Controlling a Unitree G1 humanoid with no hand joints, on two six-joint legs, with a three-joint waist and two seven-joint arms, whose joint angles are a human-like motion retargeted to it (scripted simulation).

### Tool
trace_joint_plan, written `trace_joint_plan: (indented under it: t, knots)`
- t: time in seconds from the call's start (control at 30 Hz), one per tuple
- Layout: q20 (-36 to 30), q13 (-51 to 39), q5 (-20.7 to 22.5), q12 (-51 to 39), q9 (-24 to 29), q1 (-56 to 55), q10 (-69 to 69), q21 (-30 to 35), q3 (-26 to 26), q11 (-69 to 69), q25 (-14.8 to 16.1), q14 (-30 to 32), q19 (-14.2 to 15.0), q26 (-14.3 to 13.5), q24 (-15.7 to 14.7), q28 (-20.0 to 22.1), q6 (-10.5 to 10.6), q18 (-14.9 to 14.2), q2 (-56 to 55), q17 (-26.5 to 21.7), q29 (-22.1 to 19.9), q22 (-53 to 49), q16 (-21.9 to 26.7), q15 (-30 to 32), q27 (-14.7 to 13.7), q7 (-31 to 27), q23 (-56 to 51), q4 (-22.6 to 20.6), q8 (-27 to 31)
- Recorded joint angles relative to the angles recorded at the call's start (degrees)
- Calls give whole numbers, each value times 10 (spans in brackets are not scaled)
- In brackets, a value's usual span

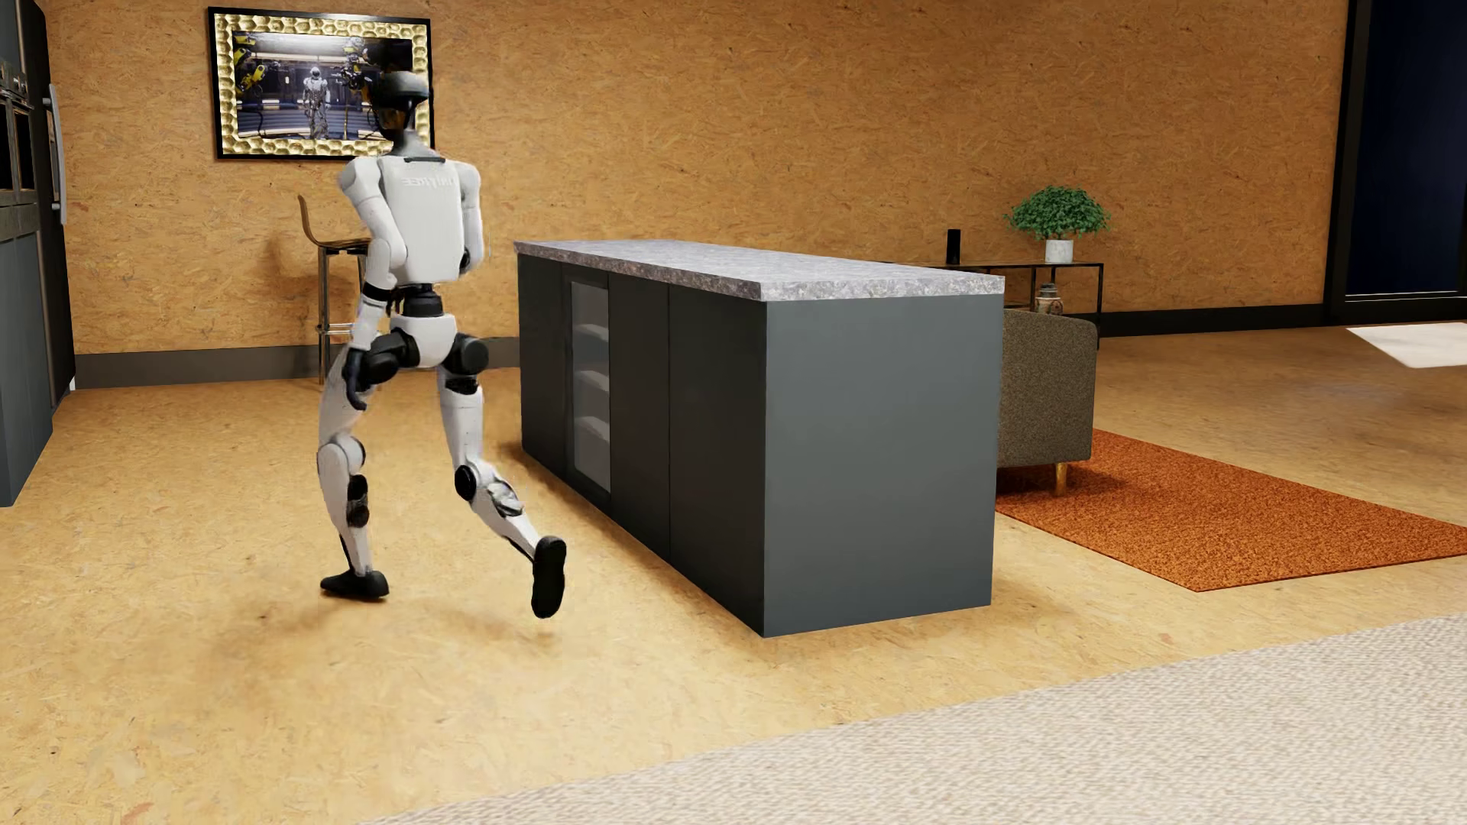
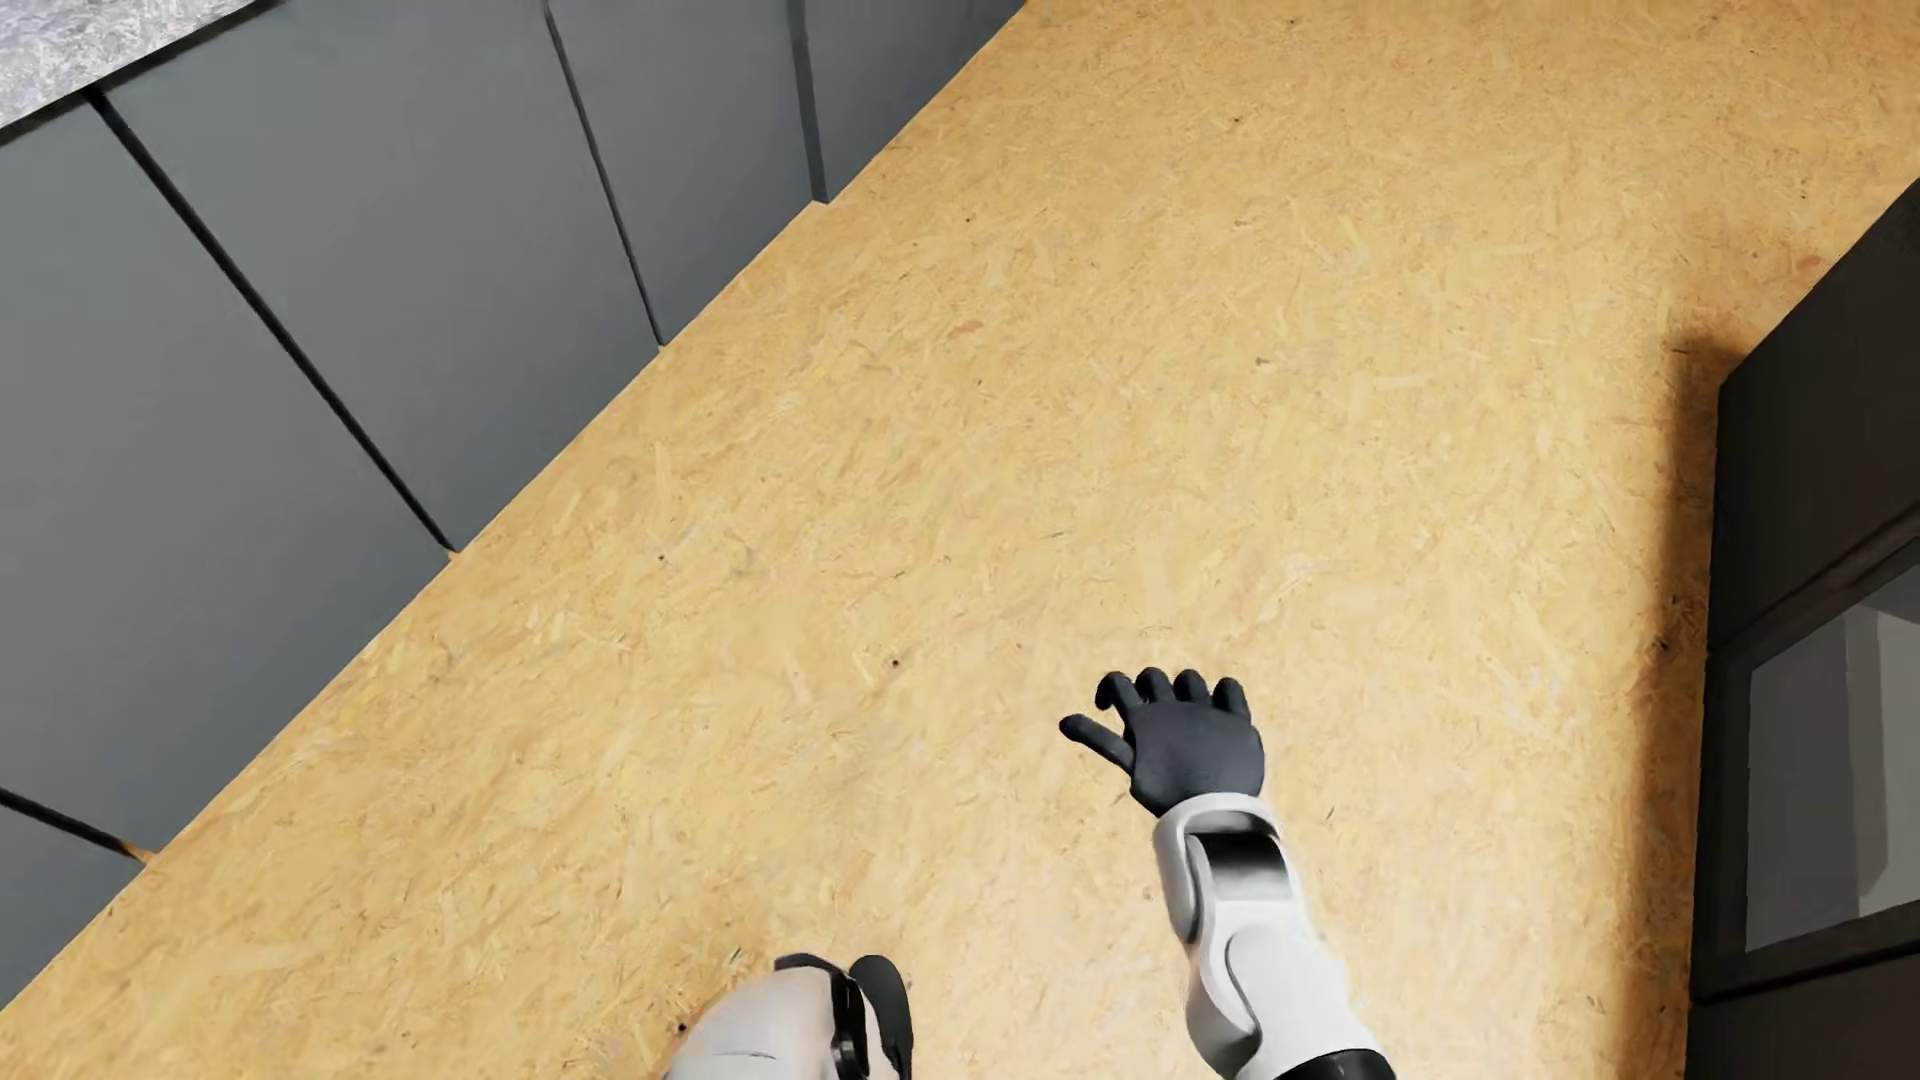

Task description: Avoid the counter

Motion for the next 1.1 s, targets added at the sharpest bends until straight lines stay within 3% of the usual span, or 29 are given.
trace_joint_plan:
  t: [0.03,0.07,0.1,0.13,0.17,0.2,0.23,0.3,0.33,0.37,0.4,0.43,0.5,0.53,0.57,0.6,0.63,0.67,0.7,0.73,0.8,0.87,0.9,0.93,1.0,1.03,1.07,1.1]
  knots:
    - [1,25,-29,-11,2,31,17,-14,-5,107,-8,-39,-16,7,2,-12,-11,-3,-58,20,-14,19,-1,-6,12,9,40,-8,5]
    - [-11,48,-47,-24,3,69,14,-47,-14,186,9,-67,-38,11,24,-18,-22,-6,-122,43,-27,34,5,-48,36,16,91,-21,14]
    - [-26,71,-54,-39,4,111,-2,-95,-25,231,50,-87,-48,8,48,-25,-29,-10,-183,68,-32,39,14,-67,64,15,147,-33,18]
    - [-36,96,-61,-55,4,154,-26,-154,-36,244,102,-101,-54,-2,63,-32,-33,-14,-239,87,-42,37,20,-66,86,8,193,-48,17]
    - [-44,125,-63,-65,2,197,-55,-196,-47,226,132,-111,-52,-14,67,-36,-35,-18,-288,96,-51,19,23,-60,119,-5,240,-62,12]
    - [-54,161,-70,-88,-1,236,-83,-223,-57,184,150,-120,-57,-29,60,-39,-34,-21,-333,91,-36,5,28,-73,139,-20,263,-76,5]
    - [-67,202,-85,-116,-3,268,-104,-228,-65,119,156,-132,-68,-49,51,-43,-33,-24,-370,86,-16,-5,38,-77,141,-39,265,-88,-9]
    - [-102,296,-127,-177,-8,328,-141,-207,-77,-95,150,-159,-82,-76,33,-39,-32,-31,-401,73,10,-28,63,-75,118,-75,251,-104,-75]
    - [-119,336,-140,-204,-10,362,-162,-185,-80,-242,133,-171,-66,-82,26,-35,-34,-36,-393,65,20,-34,73,-60,102,-87,254,-112,-122]
    - [-130,364,-123,-226,-11,399,-191,-163,-82,-407,112,-175,-59,-78,22,-29,-36,-40,-377,58,43,-38,82,-54,90,-95,264,-118,-151]
    - [-135,380,-99,-241,-10,434,-209,-134,-84,-495,74,-181,8,-73,17,-24,-37,-43,-386,48,77,-40,86,-82,85,-97,281,-121,-142]
    - [-130,386,-76,-247,-10,464,-211,-110,-84,-524,37,-190,32,-68,8,-21,-37,-48,-397,39,114,-38,88,-106,76,-95,294,-122,-121]
    - [-109,376,-50,-236,-10,512,-174,-88,-87,-436,-30,-179,-16,-50,-7,-21,-33,-61,-402,25,173,-23,89,-77,61,-70,298,-119,-131]
    - [-113,373,-40,-229,-11,520,-138,-112,-92,-398,-33,-138,-96,-40,0,-26,-26,-63,-397,38,171,-6,92,-53,59,-70,277,-108,-133]
    - [-121,372,-37,-221,-10,510,-66,-141,-98,-366,-26,-79,-145,-28,7,-41,-18,-83,-384,56,155,15,97,-16,54,-71,254,-89,-145]
    - [-133,366,-34,-210,-8,480,49,-182,-105,-317,1,-14,-192,-20,20,-60,-7,-95,-378,79,132,35,101,-25,46,-66,233,-64,-152]
    - [-145,348,-25,-199,-4,426,180,-227,-108,-279,41,49,-195,-15,38,-78,4,-117,-366,104,110,52,106,-64,46,-74,218,-39,-156]
    - [-150,317,-5,-184,-1,369,294,-256,-107,-261,70,83,-192,-10,54,-91,15,-107,-345,123,92,58,109,-99,53,-81,216,-6,-155]
    - [-145,274,18,-165,2,309,379,-262,-102,-260,71,44,-188,-5,65,-98,25,-80,-316,131,74,54,106,-123,64,-91,225,22,-148]
    - [-126,224,43,-142,5,250,432,-243,-94,-275,38,17,-185,-3,63,-93,34,-61,-281,127,65,42,96,-139,78,-99,245,47,-133]
    - [-76,121,92,-81,5,147,452,-182,-71,-322,-40,15,-179,-10,29,-80,44,-46,-201,118,67,5,66,-158,60,-115,284,88,-82]
    - [-50,31,126,-36,1,70,363,-126,-46,-353,-76,13,-173,-25,8,-83,49,-33,-133,111,77,-20,57,-181,-6,-121,269,102,-18]
    - [-46,-6,134,-22,-1,47,278,-107,-37,-363,-71,18,-170,-28,6,-84,51,-42,-103,109,67,-27,55,-197,-42,-123,245,100,13]
    - [-43,-37,141,-13,-4,35,165,-95,-30,-373,-52,23,-168,-28,8,-83,52,-51,-74,109,49,-28,54,-213,-70,-124,215,98,40]
    - [-42,-81,147,-11,-10,56,-147,-59,-25,-400,-40,51,-154,-19,23,-86,55,-71,-15,94,4,-15,53,-241,-96,-156,148,72,80]
    - [-44,-87,147,-16,-10,64,-262,-50,-26,-408,-24,19,-145,-14,33,-91,55,-82,14,87,-19,-5,55,-256,-107,-171,111,58,92]
    - [-47,-83,145,-22,-9,58,-298,-50,-29,-404,1,-10,-137,-14,44,-93,56,-156,39,80,-31,3,58,-274,-117,-155,76,50,93]
    - [-50,-68,138,-30,-8,55,-279,-59,-31,-394,32,13,-132,-14,55,-91,55,-153,61,72,-37,8,60,-284,-119,-136,49,39,87]
